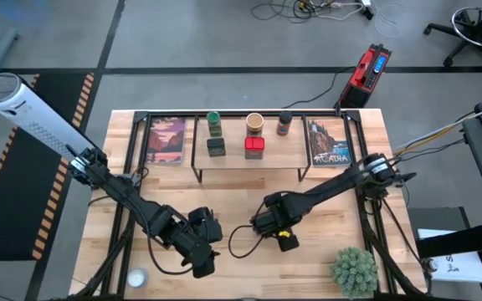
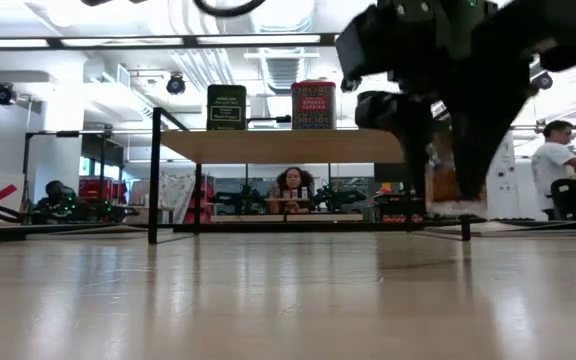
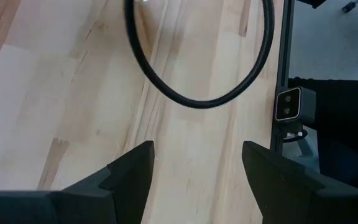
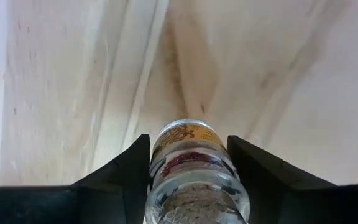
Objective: Shelf spices
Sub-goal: Put the brown seasoning bottle on the shelf
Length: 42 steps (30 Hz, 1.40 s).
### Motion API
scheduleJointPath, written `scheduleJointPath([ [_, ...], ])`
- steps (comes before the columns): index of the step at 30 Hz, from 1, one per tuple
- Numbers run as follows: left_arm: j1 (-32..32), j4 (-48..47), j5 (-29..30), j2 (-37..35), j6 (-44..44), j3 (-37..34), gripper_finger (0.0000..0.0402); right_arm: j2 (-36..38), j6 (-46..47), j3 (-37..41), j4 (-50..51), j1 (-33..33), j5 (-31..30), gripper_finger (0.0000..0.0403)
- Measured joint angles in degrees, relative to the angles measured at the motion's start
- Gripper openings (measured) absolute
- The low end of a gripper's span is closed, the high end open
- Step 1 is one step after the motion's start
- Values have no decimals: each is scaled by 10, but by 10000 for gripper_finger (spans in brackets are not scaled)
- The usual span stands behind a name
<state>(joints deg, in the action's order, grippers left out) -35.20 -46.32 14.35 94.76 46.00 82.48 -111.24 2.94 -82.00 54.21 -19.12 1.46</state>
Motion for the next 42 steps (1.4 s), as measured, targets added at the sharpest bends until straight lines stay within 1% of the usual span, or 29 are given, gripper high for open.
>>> scheduleJointPath([
  [7, 0, 0, -4, 0, 0, 0, 233, 45, -6, 0, 13, 16, -1, 167],
  [14, 0, 0, -4, 0, 0, 0, 233, 105, 1, 0, 35, 42, -2, 179],
  [18, 0, 1, -4, 0, 0, 0, 233, 145, 2, -1, 51, 54, -29, 167],
  [20, 0, 1, -4, 0, 0, 0, 233, 163, 2, -1, 59, 62, -35, 166],
  [26, 0, 1, -4, 0, 0, 0, 233, 210, 6, -1, 61, 83, -57, 183],
  [29, 0, 1, -4, 0, 0, 0, 233, 222, -1, -1, 68, 93, -73, 176],
  [33, 0, 1, -4, 0, 0, 0, 233, 231, -15, -1, 75, 114, -76, 167],
  [39, 0, 2, -4, 0, 0, 0, 233, 231, -42, -1, 85, 147, -80, 183],
  [42, 0, 2, -4, 0, 0, 0, 233, 230, -61, -1, 84, 160, -92, 179],
])
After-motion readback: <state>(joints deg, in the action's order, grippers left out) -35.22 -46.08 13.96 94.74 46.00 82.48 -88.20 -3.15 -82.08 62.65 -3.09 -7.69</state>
